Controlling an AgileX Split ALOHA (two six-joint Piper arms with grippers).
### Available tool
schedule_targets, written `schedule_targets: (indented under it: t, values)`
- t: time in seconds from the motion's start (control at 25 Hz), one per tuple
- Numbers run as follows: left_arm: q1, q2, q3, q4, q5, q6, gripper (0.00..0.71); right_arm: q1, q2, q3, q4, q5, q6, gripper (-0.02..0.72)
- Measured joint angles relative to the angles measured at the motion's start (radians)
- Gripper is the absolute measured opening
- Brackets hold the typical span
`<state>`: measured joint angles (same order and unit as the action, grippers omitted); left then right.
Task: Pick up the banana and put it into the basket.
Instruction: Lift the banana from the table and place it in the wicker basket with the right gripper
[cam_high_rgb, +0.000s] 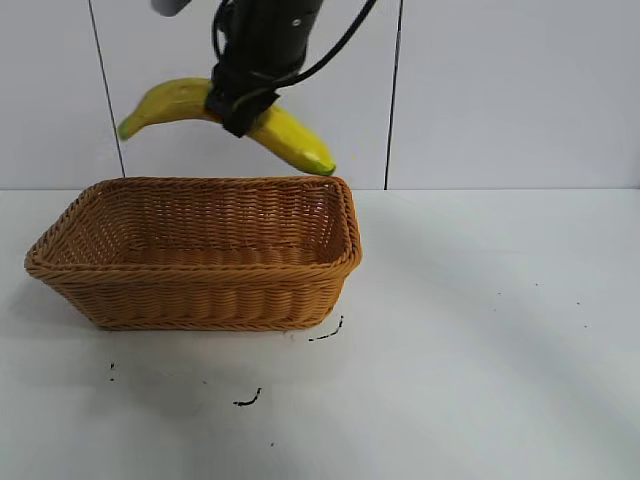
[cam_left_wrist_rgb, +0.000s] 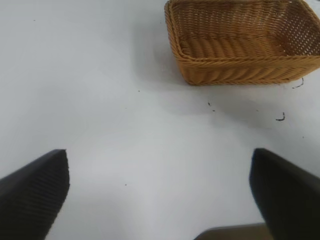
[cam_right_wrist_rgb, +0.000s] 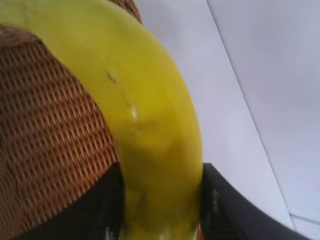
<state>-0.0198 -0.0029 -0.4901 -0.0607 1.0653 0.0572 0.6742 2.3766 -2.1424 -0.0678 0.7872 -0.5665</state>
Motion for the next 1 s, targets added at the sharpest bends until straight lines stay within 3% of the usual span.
schedule_targets:
  t: [0.24, 0.6, 0.68, 0.8, 0.88, 1.0]
  values:
    - [0.0, 0.0, 0.0, 0.0, 0.0, 0.0, 0.695, 0.0, 0.084, 0.0, -0.006, -0.063, -0.001, 0.316]
    - [0.0, 0.0, 0.0, 0.0, 0.0, 0.0, 0.695, 0.0, 0.103, 0.0, 0.005, -0.062, -0.002, 0.321]
    - [0.0, 0.0, 0.0, 0.0, 0.0, 0.0, 0.695, 0.0, 0.103, 0.0, 0.011, -0.057, -0.002, 0.405]
    - [0.0, 0.0, 0.0, 0.0, 0.0, 0.0, 0.695, 0.0, 0.1, 0.0, 0.013, -0.052, 0.002, 0.613]
    - [0.0, 0.0, 0.0, 0.0, 0.0, 0.0, 0.695, 0.0, 0.09, 0.0, 0.003, -0.03, 0.021, 0.662]
    - [0.0, 0.0, 0.0, 0.0, 0.0, 0.0, 0.695, 0.0, 0.041, 0.0, -0.015, 0.004, 0.106, 0.686]
